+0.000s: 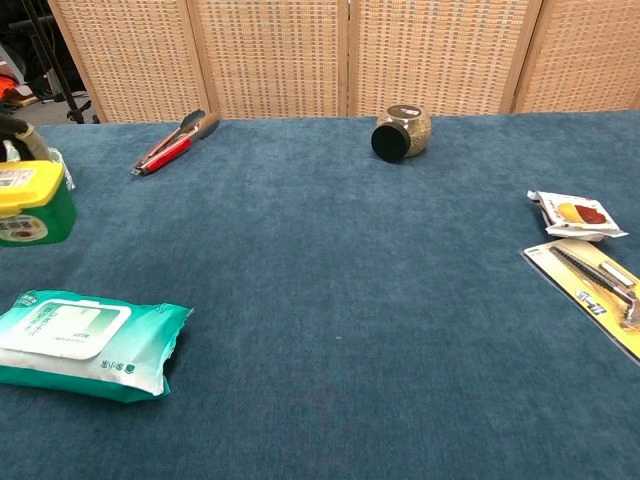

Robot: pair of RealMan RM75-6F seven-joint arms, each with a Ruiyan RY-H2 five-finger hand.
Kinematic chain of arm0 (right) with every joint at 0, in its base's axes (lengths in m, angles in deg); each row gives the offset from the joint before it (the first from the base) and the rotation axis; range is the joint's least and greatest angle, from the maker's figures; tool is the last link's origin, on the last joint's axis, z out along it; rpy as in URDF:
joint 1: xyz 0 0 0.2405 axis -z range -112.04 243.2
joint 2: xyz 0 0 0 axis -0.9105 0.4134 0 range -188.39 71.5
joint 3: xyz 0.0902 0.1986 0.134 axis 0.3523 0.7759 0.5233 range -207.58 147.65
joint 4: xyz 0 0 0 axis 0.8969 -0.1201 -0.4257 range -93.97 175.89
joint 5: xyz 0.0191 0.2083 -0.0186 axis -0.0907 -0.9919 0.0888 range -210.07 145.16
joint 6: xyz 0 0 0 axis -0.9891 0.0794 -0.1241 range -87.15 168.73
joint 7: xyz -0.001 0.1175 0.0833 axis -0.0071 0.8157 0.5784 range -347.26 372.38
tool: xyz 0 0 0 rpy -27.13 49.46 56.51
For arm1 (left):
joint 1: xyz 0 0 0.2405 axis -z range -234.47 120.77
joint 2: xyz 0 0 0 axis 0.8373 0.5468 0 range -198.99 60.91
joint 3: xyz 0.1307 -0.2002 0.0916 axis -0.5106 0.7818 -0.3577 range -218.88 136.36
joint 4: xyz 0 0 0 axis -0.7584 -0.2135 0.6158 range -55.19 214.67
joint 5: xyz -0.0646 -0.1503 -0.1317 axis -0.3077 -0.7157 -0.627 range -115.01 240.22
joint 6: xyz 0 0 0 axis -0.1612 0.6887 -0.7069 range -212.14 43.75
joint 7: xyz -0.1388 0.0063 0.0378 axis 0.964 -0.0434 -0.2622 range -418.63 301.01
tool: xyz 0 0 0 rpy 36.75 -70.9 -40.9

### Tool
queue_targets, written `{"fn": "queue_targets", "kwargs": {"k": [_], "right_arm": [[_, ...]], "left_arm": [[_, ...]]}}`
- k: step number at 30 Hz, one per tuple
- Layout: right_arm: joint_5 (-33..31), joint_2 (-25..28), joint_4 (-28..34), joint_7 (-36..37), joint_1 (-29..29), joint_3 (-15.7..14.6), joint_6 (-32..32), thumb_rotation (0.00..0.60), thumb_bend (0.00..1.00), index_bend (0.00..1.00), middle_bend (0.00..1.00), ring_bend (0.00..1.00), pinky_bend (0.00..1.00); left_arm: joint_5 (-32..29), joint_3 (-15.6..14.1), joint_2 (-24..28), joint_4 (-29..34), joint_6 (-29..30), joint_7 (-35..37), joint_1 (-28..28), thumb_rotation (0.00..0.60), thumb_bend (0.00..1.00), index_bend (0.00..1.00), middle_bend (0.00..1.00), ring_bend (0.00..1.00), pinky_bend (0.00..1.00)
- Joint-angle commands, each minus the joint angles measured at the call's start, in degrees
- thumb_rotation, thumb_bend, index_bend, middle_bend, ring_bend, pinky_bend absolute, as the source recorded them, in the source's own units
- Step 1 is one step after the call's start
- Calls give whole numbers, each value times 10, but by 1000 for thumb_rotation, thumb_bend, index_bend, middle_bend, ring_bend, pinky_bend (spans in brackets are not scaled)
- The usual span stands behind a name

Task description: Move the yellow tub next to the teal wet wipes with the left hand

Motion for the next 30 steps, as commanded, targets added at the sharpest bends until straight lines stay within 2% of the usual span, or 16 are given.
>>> {"fn": "queue_targets", "kwargs": {"k": [1, 4, 7, 8, 10, 11, 12, 13, 14, 19, 22, 26, 30], "right_arm": [[2, -1, 2, -2, 0, -1, 2, 600, 0, 0, 0, 0, 0], [0, 0, 3, -1, -1, 0, 0, 600, 0, 0, 0, 0, 0], [-3, 2, 2, 3, -1, 1, -2, 600, 0, 0, 0, 0, 0], [-3, 2, 2, 5, -1, 1, -1, 600, 0, 0, 0, 0, 0], [-3, 4, 3, 8, 0, 2, 0, 600, 0, 0, 0, 0, 0], [-3, 4, 3, 9, 0, 2, 1, 600, 0, 0, 0, 0, 0], [-2, 4, 3, 10, 0, 2, 2, 600, 0, 0, 0, 0, 0], [-2, 5, 3, 10, 1, 2, 2, 600, 0, 0, 0, 0, 0], [-1, 5, 4, 11, 1, 2, 2, 600, 0, 0, 0, 0, 0], [2, 6, 6, 13, 1, 0, 3, 600, 0, 0, 0, 0, 0], [6, 9, 8, 17, 2, -1, 6, 600, 0, 0, 0, 0, 0], [11, 11, 10, 21, 3, -2, 8, 600, 0, 0, 0, 0, 0], [16, 13, 11, 26, 4, -4, 10, 600, 0, 0, 0, 0, 0]], "left_arm": [[49, -43, -20, -75, 30, 80, -35, 600, 94, 434, 484, 492, 546], [71, -62, -41, -123, 35, 107, -47, 600, 94, 434, 484, 490, 546], [76, -62, -65, -163, 42, 109, -51, 600, 91, 432, 468, 482, 546], [76, -61, -70, -170, 42, 107, -52, 600, 81, 408, 394, 424, 520], [76, -62, -74, -176, 33, 98, -51, 600, 40, 254, 163, 196, 348], [74, -62, -72, -171, 28, 96, -51, 600, 15, 128, 50, 67, 211], [74, -63, -68, -163, 25, 96, -50, 600, 4, 62, 10, 16, 137], [73, -63, -60, -152, 25, 98, -50, 600, 0, 8, 0, 0, 74], [73, -62, -55, -144, 29, 100, -52, 600, 0, 0, 0, 0, 43], [68, -62, -26, -108, 65, 106, -78, 600, 0, 0, 0, 0, 26], [64, -60, -17, -95, 108, 112, -106, 600, 0, 0, 0, 0, 26], [46, -47, -33, -95, 148, 103, -138, 600, 0, 0, 0, 0, 26], [9, -26, -66, -93, 147, 80, -155, 600, 0, 0, 0, 0, 31]]}}
